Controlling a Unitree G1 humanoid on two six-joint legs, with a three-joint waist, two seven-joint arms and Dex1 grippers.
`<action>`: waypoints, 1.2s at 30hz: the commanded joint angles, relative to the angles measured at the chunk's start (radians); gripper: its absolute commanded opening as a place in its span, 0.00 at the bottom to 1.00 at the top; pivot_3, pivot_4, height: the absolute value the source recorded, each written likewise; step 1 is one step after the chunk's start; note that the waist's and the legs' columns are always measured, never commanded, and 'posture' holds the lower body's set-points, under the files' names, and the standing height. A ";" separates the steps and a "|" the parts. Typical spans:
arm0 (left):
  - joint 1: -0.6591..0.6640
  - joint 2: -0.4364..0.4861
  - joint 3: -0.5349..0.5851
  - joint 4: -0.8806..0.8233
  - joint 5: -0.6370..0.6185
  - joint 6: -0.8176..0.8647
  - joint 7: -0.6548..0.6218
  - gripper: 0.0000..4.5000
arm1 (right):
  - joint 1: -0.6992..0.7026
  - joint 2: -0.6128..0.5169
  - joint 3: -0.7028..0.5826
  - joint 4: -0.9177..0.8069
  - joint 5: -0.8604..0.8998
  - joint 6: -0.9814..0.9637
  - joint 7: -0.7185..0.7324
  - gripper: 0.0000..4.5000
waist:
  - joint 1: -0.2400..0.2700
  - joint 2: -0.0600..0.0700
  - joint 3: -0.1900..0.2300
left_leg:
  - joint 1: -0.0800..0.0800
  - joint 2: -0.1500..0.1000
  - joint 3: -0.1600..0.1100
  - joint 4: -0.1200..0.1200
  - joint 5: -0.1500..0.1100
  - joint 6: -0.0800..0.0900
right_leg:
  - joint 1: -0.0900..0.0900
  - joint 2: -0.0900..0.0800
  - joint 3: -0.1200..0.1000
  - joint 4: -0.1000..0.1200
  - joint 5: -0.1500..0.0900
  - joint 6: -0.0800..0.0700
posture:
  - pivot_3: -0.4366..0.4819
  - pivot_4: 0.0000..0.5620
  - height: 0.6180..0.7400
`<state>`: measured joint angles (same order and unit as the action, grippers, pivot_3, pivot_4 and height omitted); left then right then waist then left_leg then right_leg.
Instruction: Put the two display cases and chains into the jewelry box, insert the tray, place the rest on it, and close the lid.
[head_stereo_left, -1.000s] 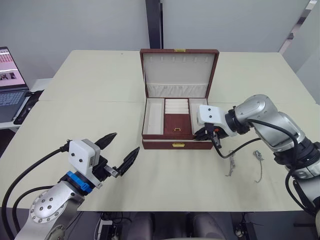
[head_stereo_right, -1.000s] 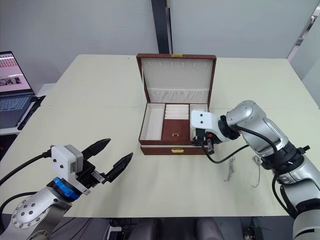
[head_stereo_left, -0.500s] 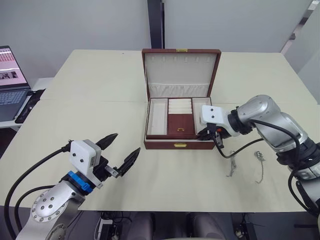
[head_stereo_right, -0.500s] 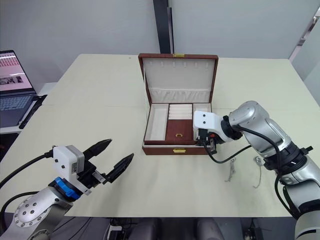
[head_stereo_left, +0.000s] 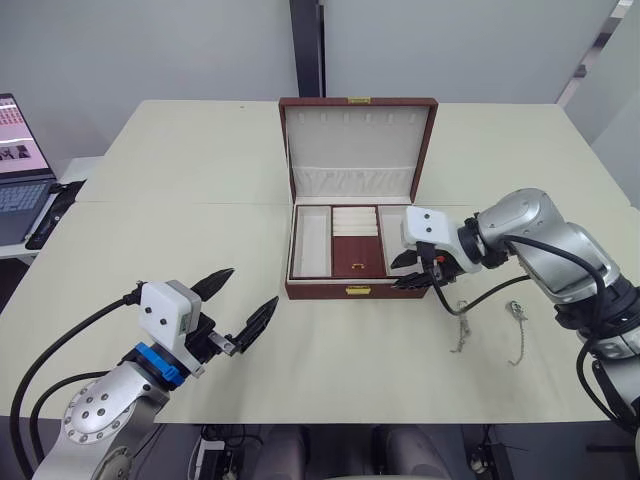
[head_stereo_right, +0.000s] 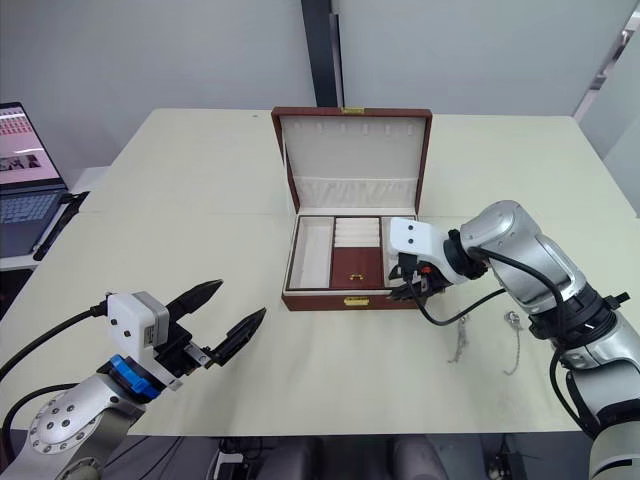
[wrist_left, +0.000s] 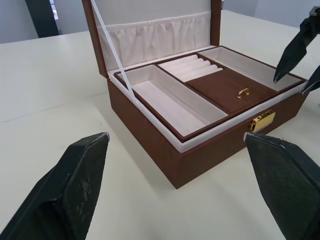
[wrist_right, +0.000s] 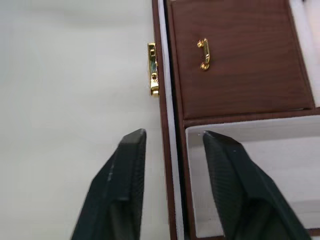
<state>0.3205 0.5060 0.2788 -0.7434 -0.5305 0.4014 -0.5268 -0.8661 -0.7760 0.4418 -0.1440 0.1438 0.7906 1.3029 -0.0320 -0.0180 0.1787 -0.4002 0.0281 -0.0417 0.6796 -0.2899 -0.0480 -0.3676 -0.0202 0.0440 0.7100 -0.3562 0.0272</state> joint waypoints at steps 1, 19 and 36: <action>-0.010 0.003 0.003 -0.021 -0.004 -0.017 0.000 1.00 | -0.047 0.037 -0.105 0.050 0.037 -0.015 -0.049 0.70 | 0.000 0.000 0.000 | 0.000 0.000 0.000 0.000 0.000 0.000 | 0.000 0.000 0.000 0.000 0.000 0.000 | 0.48 0.27 1.00; -0.062 0.033 0.014 -0.008 -0.036 0.015 -0.020 1.00 | 0.094 0.363 -0.287 0.335 0.111 -0.377 -0.238 0.20 | -0.001 0.000 0.000 | 0.000 0.000 0.001 0.000 0.000 0.000 | -0.001 0.000 0.000 0.001 0.000 0.000 | 0.48 0.27 1.00; -0.096 0.062 0.020 -0.016 -0.078 0.066 -0.008 1.00 | 0.122 0.364 -0.236 0.412 0.052 -0.393 -0.239 0.01 | -0.001 0.000 0.000 | 0.001 0.001 0.001 0.000 0.000 0.000 | -0.001 0.000 0.000 0.001 0.000 0.000 | 0.48 0.27 1.00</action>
<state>0.2298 0.5558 0.2794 -0.7370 -0.5908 0.4706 -0.5353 -0.7542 -0.4124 0.2205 0.2840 0.1810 0.3929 1.0611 -0.0329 -0.0182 0.1789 -0.3997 0.0286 -0.0406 0.6792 -0.2898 -0.0482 -0.3682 -0.0200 0.0441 0.7114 -0.3561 0.0272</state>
